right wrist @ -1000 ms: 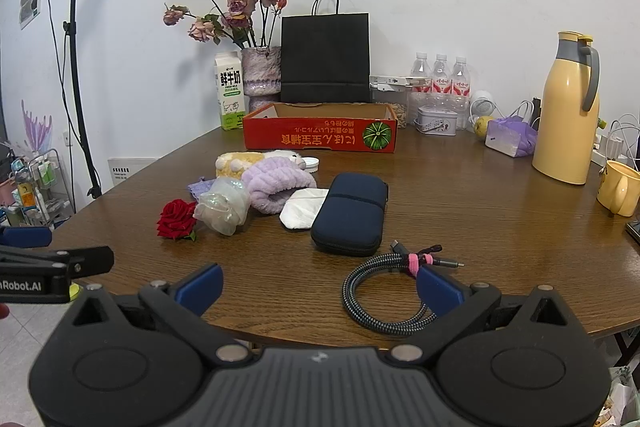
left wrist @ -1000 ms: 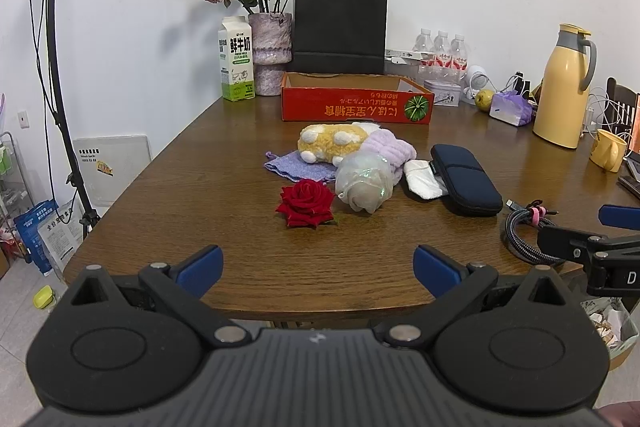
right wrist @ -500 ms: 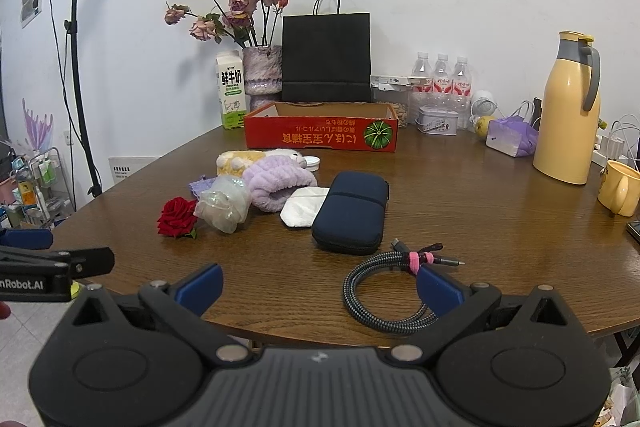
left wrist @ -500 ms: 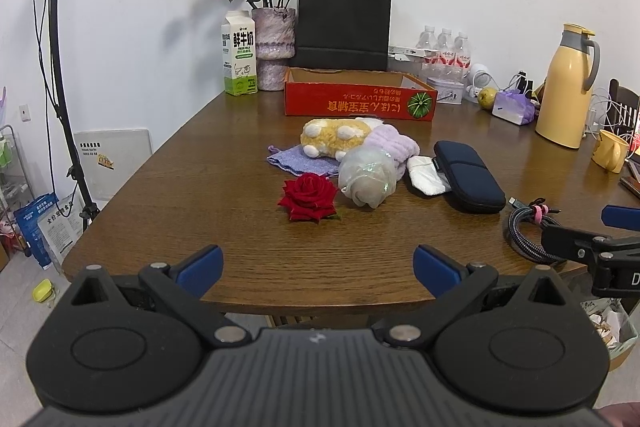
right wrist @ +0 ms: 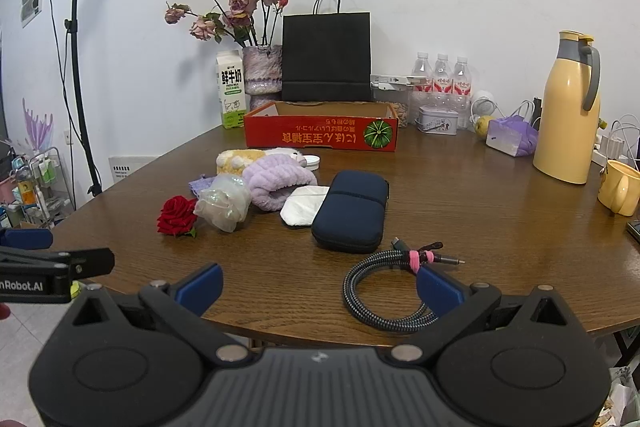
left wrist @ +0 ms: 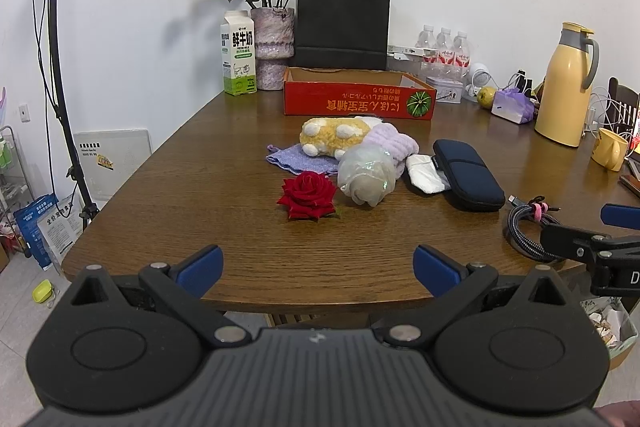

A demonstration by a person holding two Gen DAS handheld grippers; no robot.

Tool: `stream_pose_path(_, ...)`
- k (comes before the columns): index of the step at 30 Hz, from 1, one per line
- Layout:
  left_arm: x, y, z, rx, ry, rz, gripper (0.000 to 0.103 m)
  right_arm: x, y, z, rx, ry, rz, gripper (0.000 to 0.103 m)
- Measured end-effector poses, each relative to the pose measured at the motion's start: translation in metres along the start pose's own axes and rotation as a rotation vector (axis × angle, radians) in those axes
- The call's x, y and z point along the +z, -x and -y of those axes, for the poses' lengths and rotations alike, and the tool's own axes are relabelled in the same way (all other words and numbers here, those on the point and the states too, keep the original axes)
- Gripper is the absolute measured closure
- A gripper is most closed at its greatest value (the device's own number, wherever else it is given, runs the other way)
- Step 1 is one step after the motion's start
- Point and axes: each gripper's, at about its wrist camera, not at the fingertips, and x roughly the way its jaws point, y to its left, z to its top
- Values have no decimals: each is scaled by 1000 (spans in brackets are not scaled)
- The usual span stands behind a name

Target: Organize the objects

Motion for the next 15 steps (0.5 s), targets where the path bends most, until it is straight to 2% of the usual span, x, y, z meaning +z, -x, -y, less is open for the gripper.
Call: stream_pose_path(15, -1, 1, 0, 6, 3, 8, 0, 0, 0, 0, -2, 4, 2, 0)
